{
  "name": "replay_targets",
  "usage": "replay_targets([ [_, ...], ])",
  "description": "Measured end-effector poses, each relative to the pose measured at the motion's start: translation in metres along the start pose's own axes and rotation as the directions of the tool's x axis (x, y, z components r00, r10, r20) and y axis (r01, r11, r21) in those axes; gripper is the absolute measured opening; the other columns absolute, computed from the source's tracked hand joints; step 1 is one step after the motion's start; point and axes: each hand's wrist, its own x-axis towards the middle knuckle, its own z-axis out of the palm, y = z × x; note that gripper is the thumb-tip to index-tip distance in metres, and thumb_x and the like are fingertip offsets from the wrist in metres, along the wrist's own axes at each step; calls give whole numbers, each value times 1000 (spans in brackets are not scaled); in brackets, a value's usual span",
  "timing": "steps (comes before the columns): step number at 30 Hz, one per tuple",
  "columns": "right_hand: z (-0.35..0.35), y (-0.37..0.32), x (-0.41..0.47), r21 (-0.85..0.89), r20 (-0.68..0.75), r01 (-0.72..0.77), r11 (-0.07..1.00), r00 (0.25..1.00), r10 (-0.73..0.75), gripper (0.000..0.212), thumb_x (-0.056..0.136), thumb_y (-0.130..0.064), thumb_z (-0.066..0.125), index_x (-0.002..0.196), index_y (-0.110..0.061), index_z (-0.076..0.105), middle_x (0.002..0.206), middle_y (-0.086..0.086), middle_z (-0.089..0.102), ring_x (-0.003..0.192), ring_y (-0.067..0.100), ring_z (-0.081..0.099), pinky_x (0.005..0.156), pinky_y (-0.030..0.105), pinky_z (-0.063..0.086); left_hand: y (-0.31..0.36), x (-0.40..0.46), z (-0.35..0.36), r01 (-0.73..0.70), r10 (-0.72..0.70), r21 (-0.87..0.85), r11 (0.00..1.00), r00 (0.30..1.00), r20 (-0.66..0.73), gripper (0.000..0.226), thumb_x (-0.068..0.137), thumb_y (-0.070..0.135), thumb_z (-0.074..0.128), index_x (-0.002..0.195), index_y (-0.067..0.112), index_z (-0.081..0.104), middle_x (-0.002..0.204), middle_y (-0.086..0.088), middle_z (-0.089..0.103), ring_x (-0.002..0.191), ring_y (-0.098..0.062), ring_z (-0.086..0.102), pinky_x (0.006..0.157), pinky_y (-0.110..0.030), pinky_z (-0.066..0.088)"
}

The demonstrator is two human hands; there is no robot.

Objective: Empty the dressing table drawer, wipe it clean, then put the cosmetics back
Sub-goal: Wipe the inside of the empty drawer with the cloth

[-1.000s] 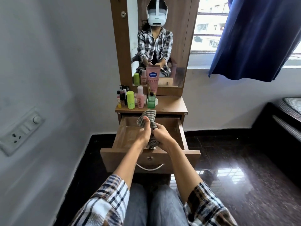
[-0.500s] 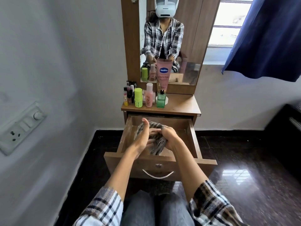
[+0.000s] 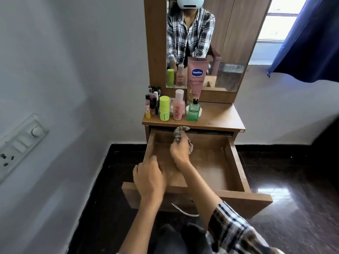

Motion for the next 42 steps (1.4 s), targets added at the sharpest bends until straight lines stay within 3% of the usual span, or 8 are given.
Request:
replay_targets([
  [5,44,-12,6,-250,127,204,947,976,-177,59,86,7,41,143,-5,34,147,14,37,138,29,30,113,33,22,3,-13,2,56,-73,-154,987,991,-112,22,92,22,48,111,15,55,104,-4,65,93,-24,55,79,-34,38],
  [10,69,-14,19,-571,385,489,659,869,-311,53,84,-1,45,136,-7,40,139,13,45,135,30,30,115,43,17,4,-9,3,172,-178,-135,976,984,-32,24,96,23,43,117,13,49,108,-7,62,100,-25,54,84,-33,37],
  [13,77,-17,35,-698,424,521,491,853,-303,51,89,-2,44,139,-6,36,139,11,45,133,29,36,113,38,24,4,-7,9,142,-146,-112,983,989,-24,39,96,25,45,133,14,42,115,-4,62,101,-22,54,83,-32,39],
  [16,83,-20,45,-758,413,494,427,869,-273,42,94,-4,41,136,-7,42,137,10,48,131,28,39,109,36,31,2,-5,13,116,-120,-89,989,992,-35,43,94,25,50,135,16,41,117,-2,63,97,-22,54,80,-31,40],
  [24,73,-17,44,-801,352,439,406,895,-273,36,97,-3,37,130,-11,48,136,7,49,127,24,46,100,35,42,-1,-4,9,130,-131,-73,989,991,-14,43,95,30,44,136,20,37,122,3,60,101,-17,50,83,-28,35],
  [30,14,-4,51,-927,130,190,322,971,-200,33,95,-7,47,128,-9,52,124,10,58,111,24,57,83,31,49,-1,-5,13,98,-103,-67,993,992,-74,34,86,13,55,121,15,54,101,0,69,83,-20,57,72,-31,40],
  [38,-17,3,61,-887,-51,5,462,993,-110,34,95,-4,41,124,-8,58,129,12,57,125,28,49,93,37,46,1,-6,15,101,-110,-92,991,989,-96,40,87,14,58,126,19,51,103,3,69,85,-16,58,70,-27,41],
  [42,14,-9,55,-868,14,65,492,994,-107,32,95,-6,41,123,-5,58,128,14,57,123,31,50,88,37,49,2,-7,11,124,-128,-76,989,991,-45,32,93,21,47,124,20,47,111,5,63,93,-14,55,77,-26,38],
])
